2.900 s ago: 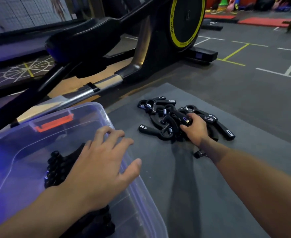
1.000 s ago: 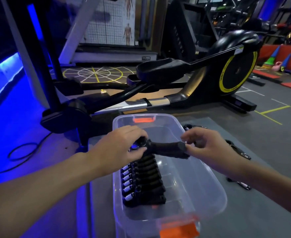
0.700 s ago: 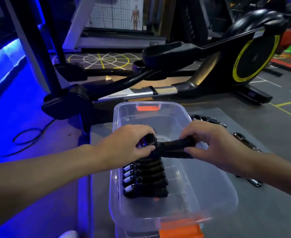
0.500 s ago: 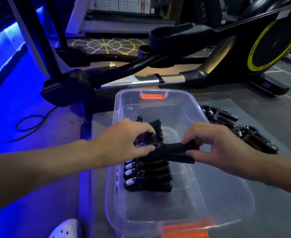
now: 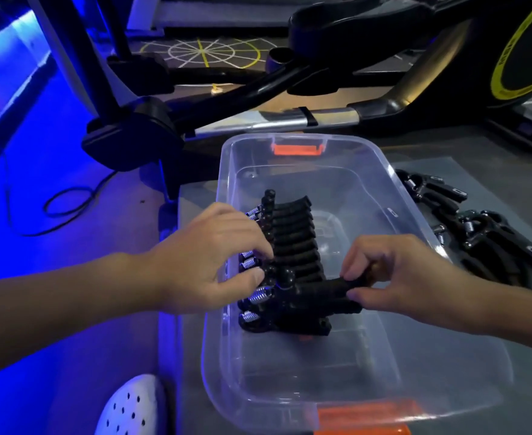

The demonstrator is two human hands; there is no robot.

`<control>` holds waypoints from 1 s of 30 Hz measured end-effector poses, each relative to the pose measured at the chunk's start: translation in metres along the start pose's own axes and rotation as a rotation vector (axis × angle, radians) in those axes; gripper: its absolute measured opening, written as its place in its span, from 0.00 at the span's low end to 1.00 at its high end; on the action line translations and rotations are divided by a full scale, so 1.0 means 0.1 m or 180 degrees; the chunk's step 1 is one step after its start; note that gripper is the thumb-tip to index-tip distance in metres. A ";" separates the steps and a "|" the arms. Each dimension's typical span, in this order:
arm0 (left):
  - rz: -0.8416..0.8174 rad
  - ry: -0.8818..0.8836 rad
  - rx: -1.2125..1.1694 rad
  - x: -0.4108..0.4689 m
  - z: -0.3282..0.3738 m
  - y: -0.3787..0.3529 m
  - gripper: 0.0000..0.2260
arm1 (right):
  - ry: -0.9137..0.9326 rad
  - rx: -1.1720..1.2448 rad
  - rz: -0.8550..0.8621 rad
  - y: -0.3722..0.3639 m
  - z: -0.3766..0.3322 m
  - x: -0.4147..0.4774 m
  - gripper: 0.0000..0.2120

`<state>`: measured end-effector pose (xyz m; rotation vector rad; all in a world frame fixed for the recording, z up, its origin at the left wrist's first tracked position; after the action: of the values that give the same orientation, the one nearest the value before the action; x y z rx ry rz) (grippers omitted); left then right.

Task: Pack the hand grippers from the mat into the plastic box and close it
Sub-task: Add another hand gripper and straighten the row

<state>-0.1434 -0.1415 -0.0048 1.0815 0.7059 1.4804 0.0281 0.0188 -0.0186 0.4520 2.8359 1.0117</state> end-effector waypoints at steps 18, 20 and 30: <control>-0.0188 -0.0047 0.0528 -0.15 -0.17 -0.06 0.19 | -0.0402 -0.0611 -0.0629 -0.52 0.06 0.05 0.11; -0.0197 -0.0054 0.0530 -0.16 -0.16 -0.06 0.19 | -0.0467 -0.0678 -0.0719 -0.57 0.09 0.05 0.11; -0.0200 -0.0073 0.0551 -0.15 -0.16 -0.06 0.19 | -0.0356 -0.1401 -0.0806 -0.75 0.26 0.13 0.15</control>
<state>-0.1559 -0.1530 -0.0204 1.1945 0.8565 1.3702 0.0026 -0.0167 -0.0861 0.0985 2.3916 1.4444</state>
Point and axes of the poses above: each hand's wrist, its own x-axis towards the middle knuckle, its own y-axis out of the back of the hand, z = x × y, the point moved 5 cm from there along x, towards the middle knuckle, and after that the axes turned 3 degrees about y, right-handed, at the moved point
